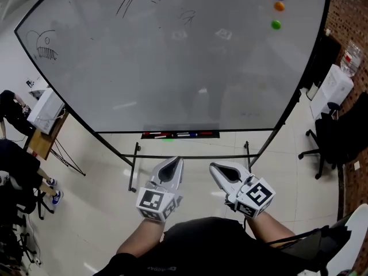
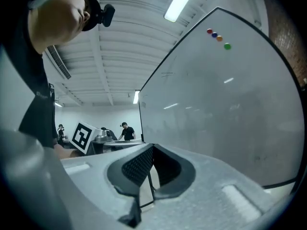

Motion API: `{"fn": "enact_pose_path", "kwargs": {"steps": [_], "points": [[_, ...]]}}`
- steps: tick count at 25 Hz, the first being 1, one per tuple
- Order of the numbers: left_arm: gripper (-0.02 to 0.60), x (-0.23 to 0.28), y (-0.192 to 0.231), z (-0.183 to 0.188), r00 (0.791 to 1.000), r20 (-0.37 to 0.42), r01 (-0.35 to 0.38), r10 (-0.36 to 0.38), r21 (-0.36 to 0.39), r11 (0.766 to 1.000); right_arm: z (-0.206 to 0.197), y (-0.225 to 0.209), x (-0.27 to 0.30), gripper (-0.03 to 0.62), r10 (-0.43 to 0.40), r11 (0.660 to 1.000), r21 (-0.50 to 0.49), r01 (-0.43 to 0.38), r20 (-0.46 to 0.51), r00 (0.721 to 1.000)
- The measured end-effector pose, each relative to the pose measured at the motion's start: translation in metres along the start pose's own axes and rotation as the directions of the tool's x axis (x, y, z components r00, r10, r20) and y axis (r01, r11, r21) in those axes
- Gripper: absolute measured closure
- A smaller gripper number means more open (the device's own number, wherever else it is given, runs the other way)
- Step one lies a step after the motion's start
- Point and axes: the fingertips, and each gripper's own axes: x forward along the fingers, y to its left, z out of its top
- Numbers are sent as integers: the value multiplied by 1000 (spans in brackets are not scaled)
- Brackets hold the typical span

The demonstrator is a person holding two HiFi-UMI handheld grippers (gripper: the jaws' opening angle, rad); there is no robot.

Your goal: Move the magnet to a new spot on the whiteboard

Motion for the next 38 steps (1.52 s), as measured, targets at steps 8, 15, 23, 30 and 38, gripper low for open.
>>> {"fn": "enact_pose_path", "kwargs": {"steps": [8, 15, 23, 30, 38], "points": [[566, -102, 36, 0, 997, 23, 67, -67, -4, 998, -11, 103, 27, 591, -69, 996, 53, 67, 35, 997], [566, -187, 57, -28, 988, 3, 157, -157, -45, 987, -41, 193, 23, 591, -205, 977, 59, 204, 7, 979], [566, -229, 29, -33, 969, 45, 244, -241, -70, 967, -40, 252, -11, 591, -269, 963, -3, 269, -26, 963], [566, -288, -10, -25, 971, 73, 231, -226, -62, 971, -36, 319, -52, 591, -240, 970, -43, 239, -7, 971], [566, -381, -113, -50, 973, 36, 228, -226, -73, 971, -61, 395, -155, 591, -241, 970, -6, 241, -18, 970]]}}
